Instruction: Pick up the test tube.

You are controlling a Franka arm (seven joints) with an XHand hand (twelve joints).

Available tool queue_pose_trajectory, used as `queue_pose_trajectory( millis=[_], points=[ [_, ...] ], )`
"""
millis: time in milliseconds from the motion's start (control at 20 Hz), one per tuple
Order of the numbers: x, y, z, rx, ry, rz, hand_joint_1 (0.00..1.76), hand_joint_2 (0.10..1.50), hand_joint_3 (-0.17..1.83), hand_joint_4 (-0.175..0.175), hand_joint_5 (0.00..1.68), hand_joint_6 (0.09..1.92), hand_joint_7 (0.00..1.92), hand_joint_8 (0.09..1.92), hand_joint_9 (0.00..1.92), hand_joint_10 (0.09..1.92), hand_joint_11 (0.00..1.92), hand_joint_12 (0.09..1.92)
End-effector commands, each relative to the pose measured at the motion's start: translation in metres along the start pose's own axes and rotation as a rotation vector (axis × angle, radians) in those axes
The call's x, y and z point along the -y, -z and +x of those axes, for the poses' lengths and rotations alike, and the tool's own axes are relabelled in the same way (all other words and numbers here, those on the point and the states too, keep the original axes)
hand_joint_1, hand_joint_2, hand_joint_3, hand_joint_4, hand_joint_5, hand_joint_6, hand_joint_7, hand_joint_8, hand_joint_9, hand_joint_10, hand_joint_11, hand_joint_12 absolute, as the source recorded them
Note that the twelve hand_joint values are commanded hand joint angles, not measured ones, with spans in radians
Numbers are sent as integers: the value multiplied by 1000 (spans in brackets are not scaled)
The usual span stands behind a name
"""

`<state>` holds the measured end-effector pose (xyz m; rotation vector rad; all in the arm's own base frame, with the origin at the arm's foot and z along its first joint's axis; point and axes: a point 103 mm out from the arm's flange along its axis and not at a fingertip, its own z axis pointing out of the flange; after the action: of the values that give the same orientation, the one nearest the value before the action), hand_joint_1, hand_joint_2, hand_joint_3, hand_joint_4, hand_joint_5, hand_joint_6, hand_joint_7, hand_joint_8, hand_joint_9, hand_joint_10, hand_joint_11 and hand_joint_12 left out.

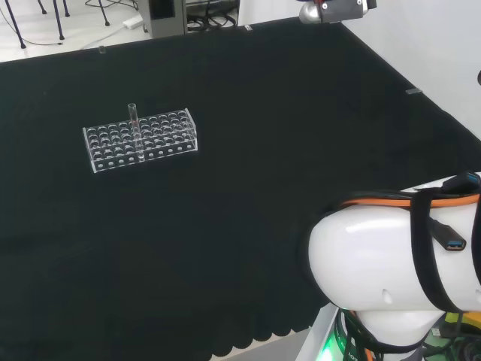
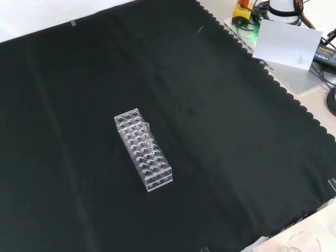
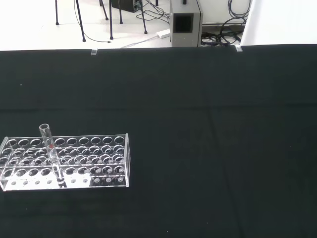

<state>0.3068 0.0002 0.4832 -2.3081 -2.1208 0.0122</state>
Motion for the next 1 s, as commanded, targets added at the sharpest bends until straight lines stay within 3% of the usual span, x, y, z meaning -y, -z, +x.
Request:
queue_pose_trajectory(
  millis=[50,400,1000],
  points=[
    [-1,0,1,12,1,-12,736,669,665,-68,71,208,34,752,11,791,0,1139],
    [-16,-2,4,-6,22,8,732,711,588,-66,113,87,7,800,0,804,0,1151],
    [-96,-4,41,16,192,55,737,712,583,-64,124,87,21,806,0,844,0,1162]
  ],
)
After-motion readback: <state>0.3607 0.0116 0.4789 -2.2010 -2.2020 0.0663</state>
